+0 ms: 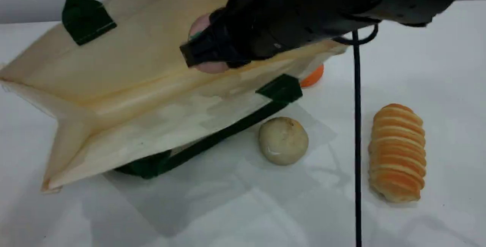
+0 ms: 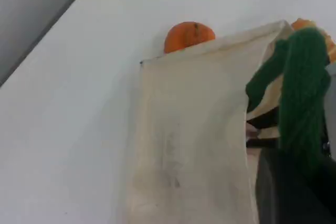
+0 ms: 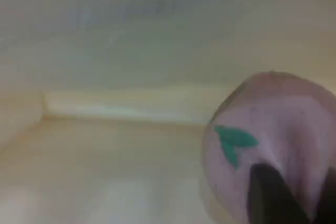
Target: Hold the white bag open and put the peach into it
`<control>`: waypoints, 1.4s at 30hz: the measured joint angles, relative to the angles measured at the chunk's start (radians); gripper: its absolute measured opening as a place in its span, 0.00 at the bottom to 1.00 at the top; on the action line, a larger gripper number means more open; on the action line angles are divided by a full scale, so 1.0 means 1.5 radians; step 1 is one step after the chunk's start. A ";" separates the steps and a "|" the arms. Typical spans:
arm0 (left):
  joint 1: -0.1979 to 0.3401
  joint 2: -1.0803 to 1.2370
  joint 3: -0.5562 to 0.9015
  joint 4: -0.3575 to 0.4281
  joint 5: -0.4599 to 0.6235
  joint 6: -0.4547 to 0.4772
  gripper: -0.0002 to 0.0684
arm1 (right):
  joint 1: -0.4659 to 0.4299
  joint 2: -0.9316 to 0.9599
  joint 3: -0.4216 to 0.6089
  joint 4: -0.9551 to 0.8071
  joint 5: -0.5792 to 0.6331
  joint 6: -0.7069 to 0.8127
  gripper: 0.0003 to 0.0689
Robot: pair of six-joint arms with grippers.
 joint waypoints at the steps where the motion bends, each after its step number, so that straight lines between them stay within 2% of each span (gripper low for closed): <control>1: 0.000 0.000 0.000 0.001 0.000 0.000 0.16 | 0.000 0.002 0.000 0.000 0.001 -0.009 0.20; 7: 0.000 0.000 0.000 0.002 0.000 0.000 0.16 | 0.000 0.004 0.000 0.001 -0.006 -0.011 0.26; 9: 0.000 0.000 0.000 0.002 0.000 0.000 0.16 | 0.000 0.004 0.000 0.001 -0.006 -0.011 0.33; 16: 0.000 0.000 0.000 0.002 0.000 0.000 0.16 | 0.000 0.004 0.000 0.015 -0.010 -0.008 0.71; 19: 0.000 0.000 0.000 0.002 -0.001 0.000 0.16 | 0.000 0.002 0.000 0.032 -0.018 -0.008 0.79; 21: 0.000 0.000 0.000 0.002 -0.001 0.000 0.16 | 0.000 -0.005 0.001 0.036 -0.015 -0.008 0.81; 28: 0.000 0.000 0.000 0.005 -0.001 0.000 0.16 | 0.000 -0.065 0.001 0.036 0.066 -0.034 0.82; 32: 0.000 0.000 0.000 0.005 -0.001 0.000 0.16 | 0.000 -0.111 0.002 0.035 0.140 -0.055 0.77; 36: 0.000 0.000 0.000 0.005 -0.001 0.000 0.16 | -0.001 -0.155 0.002 0.033 0.211 -0.066 0.67; 42: 0.000 0.000 0.000 0.005 -0.001 0.000 0.16 | -0.042 -0.207 0.002 0.026 0.336 -0.073 0.44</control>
